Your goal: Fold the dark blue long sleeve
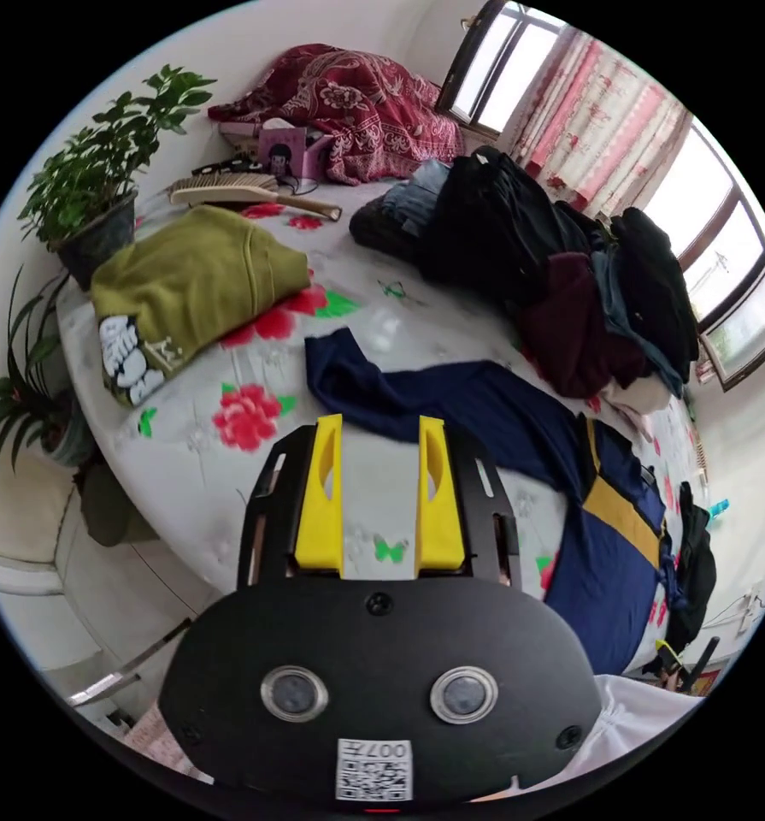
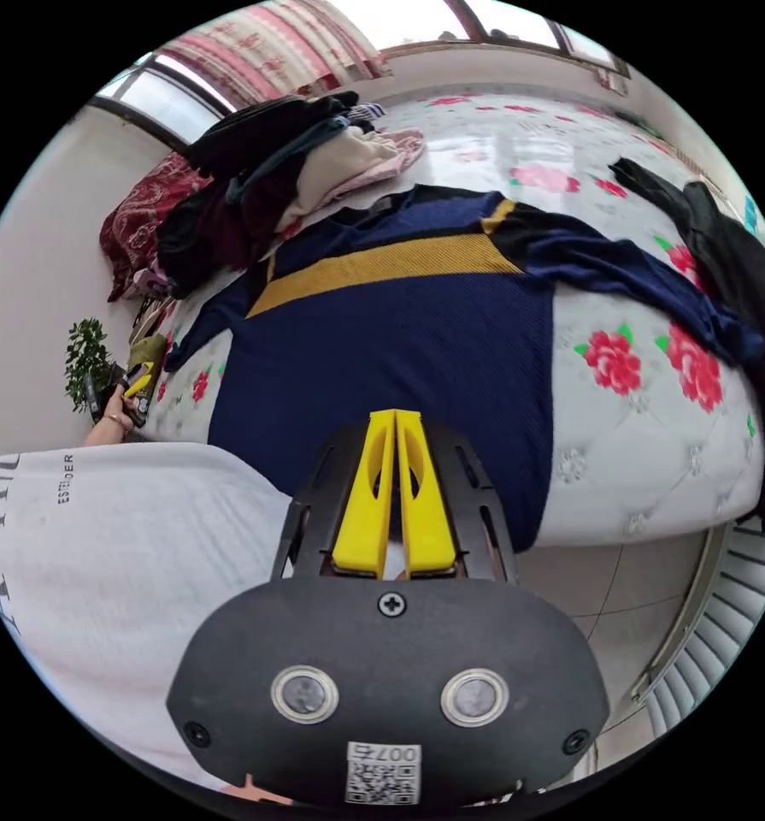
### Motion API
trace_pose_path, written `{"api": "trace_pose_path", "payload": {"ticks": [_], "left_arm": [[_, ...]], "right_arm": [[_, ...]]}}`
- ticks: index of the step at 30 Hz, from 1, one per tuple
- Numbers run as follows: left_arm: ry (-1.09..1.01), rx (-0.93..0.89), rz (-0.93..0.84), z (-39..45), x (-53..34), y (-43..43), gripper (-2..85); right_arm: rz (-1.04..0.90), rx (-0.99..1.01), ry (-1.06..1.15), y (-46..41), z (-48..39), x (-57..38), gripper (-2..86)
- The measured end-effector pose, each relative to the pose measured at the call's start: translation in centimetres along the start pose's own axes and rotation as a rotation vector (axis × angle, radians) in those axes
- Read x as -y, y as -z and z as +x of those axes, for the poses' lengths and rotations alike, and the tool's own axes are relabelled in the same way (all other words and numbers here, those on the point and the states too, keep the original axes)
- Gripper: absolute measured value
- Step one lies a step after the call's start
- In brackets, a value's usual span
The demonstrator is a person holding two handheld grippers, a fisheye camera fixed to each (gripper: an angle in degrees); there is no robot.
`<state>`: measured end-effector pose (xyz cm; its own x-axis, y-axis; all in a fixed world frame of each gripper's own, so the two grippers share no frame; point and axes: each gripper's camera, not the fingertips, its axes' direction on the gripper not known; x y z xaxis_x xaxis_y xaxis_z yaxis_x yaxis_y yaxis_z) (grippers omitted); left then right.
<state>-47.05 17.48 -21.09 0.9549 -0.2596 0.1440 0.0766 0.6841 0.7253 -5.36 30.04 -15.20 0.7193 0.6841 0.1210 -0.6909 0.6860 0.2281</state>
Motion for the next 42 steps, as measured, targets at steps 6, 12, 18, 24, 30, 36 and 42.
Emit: {"api": "trace_pose_path", "payload": {"ticks": [6, 12, 18, 24, 30, 36, 42], "left_arm": [[0.011, 0.069, -0.085, -4.2, 8.5, -4.6, 14.0], [0.107, 0.128, -0.182, -7.6, 12.0, -9.3, 12.9], [0.071, 0.126, -0.154, -8.1, 13.2, -8.2, 1.9], [0.717, -0.331, 0.335, -15.2, 8.4, 0.9, -0.2], [0.722, -0.44, 0.461, -11.1, 5.9, 4.9, -0.5], [0.119, -0.741, 0.481, 9.6, 6.7, 10.7, -0.1], [-0.752, -1.093, 0.327, 37.6, -7.9, 16.4, 3.5]], "right_arm": [[-0.022, -0.061, 0.023, -0.7, -4.6, 4.6, -0.2], [-0.078, -0.068, 0.037, -2.4, -8.3, 7.9, -0.2], [-0.104, -0.058, 0.048, -3.7, -10.2, 8.3, -0.2], [-0.059, -0.044, 0.016, -2.7, -9.6, 7.3, -0.2], [-0.03, 0.003, -0.025, -2.2, -7.6, 5.3, -0.2], [0.025, 0.024, -0.011, -0.6, -6.4, 4.4, -0.1], [0.165, 0.033, -0.095, 2.6, -3.1, 1.7, -0.2]]}}
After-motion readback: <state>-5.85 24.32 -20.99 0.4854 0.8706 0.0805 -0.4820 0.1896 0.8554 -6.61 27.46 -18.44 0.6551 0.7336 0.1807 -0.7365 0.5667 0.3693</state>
